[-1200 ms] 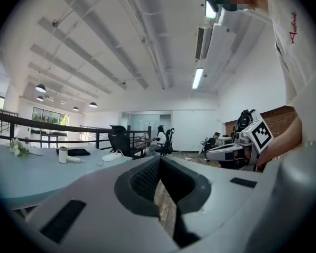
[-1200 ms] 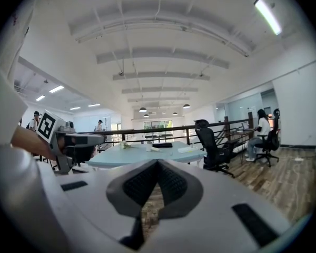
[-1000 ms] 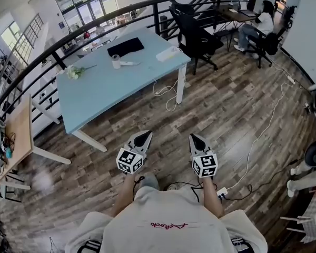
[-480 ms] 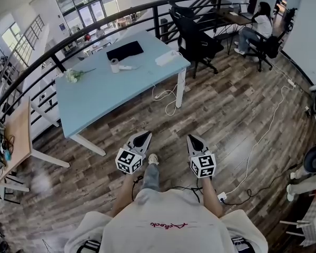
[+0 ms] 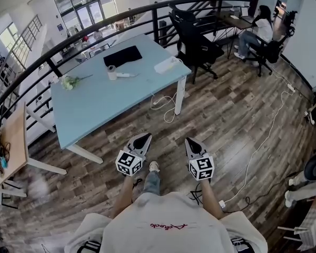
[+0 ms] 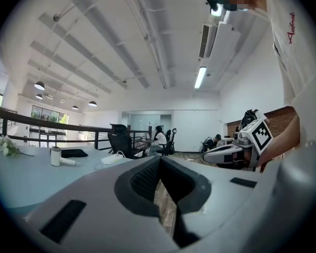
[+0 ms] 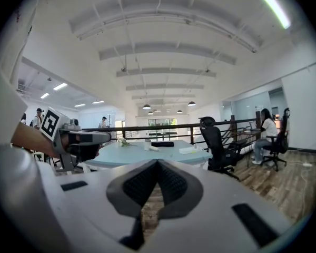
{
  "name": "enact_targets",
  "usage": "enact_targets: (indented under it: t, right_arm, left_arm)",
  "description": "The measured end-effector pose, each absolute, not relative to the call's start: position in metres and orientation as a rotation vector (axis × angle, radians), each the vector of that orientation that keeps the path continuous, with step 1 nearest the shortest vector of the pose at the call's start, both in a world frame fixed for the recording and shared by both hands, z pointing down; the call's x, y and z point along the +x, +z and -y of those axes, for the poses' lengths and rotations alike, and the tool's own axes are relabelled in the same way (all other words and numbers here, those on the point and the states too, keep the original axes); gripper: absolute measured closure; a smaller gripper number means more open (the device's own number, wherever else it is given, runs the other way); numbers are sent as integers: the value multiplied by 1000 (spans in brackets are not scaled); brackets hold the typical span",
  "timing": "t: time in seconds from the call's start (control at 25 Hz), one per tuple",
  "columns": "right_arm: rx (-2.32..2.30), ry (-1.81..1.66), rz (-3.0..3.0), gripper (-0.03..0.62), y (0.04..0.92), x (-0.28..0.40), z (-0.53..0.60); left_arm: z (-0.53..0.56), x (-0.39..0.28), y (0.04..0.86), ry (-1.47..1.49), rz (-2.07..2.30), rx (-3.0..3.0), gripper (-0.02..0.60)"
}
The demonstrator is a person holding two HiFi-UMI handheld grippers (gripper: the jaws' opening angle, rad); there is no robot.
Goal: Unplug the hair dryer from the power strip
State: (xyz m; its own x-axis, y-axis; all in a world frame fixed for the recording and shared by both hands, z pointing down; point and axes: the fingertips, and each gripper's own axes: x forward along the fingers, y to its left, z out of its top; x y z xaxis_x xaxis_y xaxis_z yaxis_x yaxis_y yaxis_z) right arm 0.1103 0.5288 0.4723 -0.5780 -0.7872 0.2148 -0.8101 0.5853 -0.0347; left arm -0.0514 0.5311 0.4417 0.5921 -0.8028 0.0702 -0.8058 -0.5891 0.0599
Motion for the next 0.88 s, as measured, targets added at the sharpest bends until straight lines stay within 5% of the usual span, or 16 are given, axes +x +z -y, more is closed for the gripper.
enact_targets:
  t: [0.88]
  right_arm:
    - [1369, 196, 2583, 577, 464, 27, -309]
  left_arm:
    - [-309, -133, 439, 29, 1312, 2723, 574]
